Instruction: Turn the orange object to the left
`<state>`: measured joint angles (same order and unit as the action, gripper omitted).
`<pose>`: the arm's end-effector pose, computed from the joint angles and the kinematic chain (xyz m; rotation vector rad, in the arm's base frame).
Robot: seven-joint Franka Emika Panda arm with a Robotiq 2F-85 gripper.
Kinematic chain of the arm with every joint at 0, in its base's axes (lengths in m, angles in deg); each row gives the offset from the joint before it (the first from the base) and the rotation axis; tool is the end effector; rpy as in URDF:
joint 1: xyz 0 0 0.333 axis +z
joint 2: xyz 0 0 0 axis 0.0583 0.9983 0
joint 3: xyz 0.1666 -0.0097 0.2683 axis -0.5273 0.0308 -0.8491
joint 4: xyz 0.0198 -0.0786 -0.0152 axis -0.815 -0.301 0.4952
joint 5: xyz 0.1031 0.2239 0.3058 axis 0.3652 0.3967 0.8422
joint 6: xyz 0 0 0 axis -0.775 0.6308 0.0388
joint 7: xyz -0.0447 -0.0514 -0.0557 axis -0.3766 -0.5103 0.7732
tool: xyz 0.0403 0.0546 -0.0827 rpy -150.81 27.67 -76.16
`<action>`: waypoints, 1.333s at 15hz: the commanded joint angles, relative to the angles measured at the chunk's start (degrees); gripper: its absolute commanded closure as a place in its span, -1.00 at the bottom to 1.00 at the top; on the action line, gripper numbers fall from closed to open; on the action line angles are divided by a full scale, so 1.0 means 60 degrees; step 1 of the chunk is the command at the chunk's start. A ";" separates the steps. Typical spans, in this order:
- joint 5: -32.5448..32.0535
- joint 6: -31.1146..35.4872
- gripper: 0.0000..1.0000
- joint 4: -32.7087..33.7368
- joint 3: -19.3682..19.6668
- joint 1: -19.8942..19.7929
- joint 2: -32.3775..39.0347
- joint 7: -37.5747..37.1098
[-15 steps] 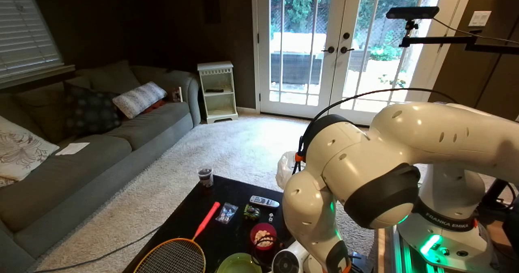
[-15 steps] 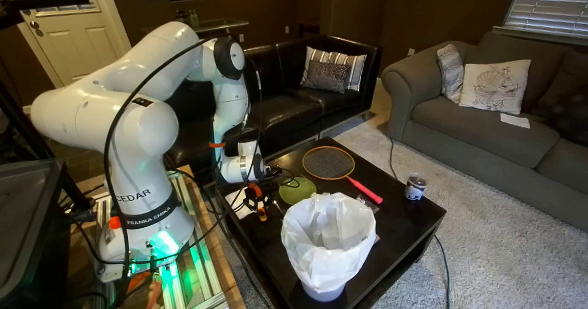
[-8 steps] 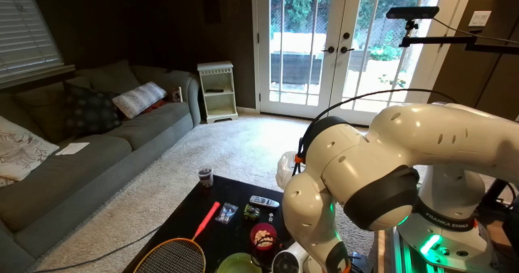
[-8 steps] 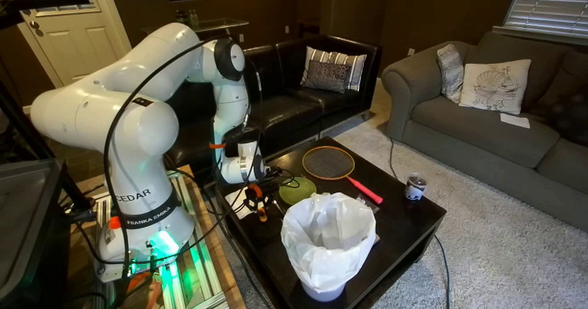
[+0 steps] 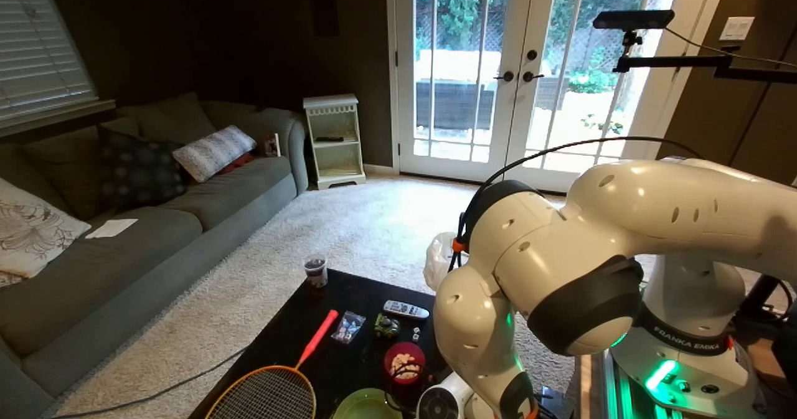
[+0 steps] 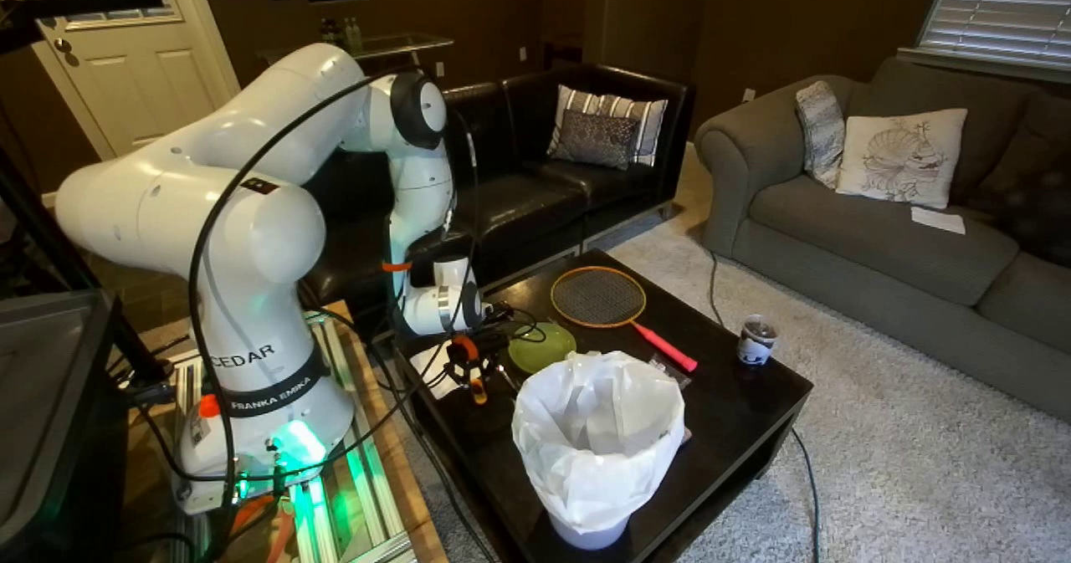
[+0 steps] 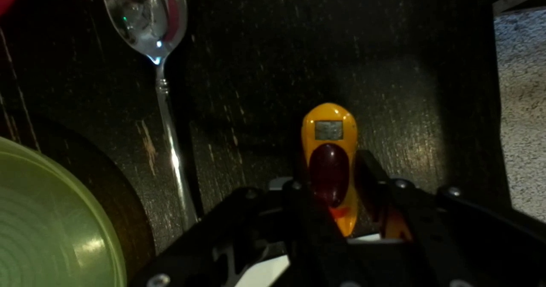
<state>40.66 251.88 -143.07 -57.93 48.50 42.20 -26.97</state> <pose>0.3413 0.2175 -0.1671 2.2096 1.9289 -0.2652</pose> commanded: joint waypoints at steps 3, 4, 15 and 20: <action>-0.0272 -0.0009 -0.17 0.0180 -0.0063 -0.0150 0.0144 0.0018; -0.0262 -0.0016 -0.30 0.0140 -0.0034 -0.0109 0.0127 -0.0009; -0.0092 -0.0326 -1.00 -0.0862 0.0348 0.0608 -0.0821 -0.0397; -0.0001 -0.0941 -1.00 -0.1706 0.0192 0.0461 -0.2003 -0.0871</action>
<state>40.72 248.68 -148.11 -56.57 50.92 36.37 -29.86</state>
